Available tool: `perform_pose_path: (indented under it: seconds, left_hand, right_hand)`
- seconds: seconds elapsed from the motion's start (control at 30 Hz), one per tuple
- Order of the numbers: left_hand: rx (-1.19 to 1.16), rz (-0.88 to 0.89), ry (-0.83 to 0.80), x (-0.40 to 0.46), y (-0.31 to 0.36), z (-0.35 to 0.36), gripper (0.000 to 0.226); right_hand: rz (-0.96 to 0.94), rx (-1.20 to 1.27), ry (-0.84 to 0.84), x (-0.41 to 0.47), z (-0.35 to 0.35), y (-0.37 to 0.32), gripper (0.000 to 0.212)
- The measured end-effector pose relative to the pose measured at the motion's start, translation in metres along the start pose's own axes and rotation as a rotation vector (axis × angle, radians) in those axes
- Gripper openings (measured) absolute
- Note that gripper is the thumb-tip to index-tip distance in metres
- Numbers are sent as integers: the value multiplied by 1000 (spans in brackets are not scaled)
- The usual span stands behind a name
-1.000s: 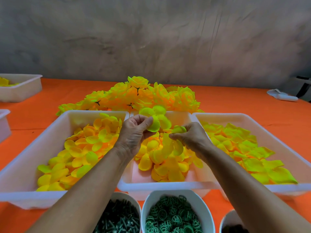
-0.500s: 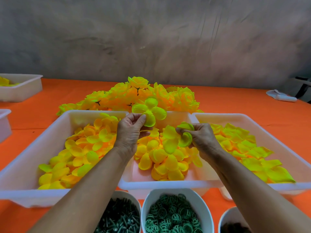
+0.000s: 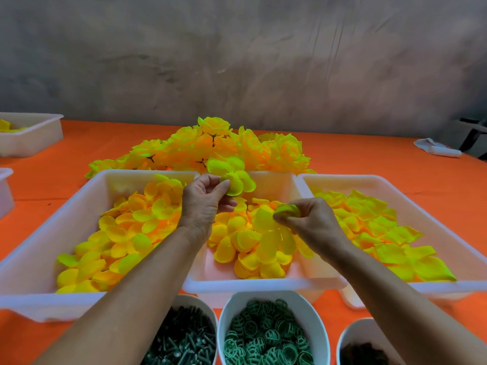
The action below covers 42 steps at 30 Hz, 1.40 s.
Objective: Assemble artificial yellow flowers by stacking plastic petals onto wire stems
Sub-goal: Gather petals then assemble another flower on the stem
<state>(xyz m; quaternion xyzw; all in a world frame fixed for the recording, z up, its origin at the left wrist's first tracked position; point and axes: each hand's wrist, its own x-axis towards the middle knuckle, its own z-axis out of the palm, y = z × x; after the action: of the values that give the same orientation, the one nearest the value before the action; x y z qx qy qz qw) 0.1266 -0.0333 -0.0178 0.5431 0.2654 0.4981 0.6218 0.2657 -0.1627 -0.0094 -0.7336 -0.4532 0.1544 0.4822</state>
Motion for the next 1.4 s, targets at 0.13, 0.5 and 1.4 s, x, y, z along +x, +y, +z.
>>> perform_pose_path:
  seconds: [0.13, 0.5, 1.4]
  left_hand:
    - [52, 0, 12, 1, -1, -1, 8]
    - [220, -182, -39, 7, -10, 6, 19]
    - [1542, 173, -100, -17, 7, 40, 34]
  right_hand:
    - [-303, -357, 133, -7, 8, -3, 5]
    - [-225, -542, -500, -22, 18, -16, 61]
    - [479, -1106, -57, -11, -134, 54, 38]
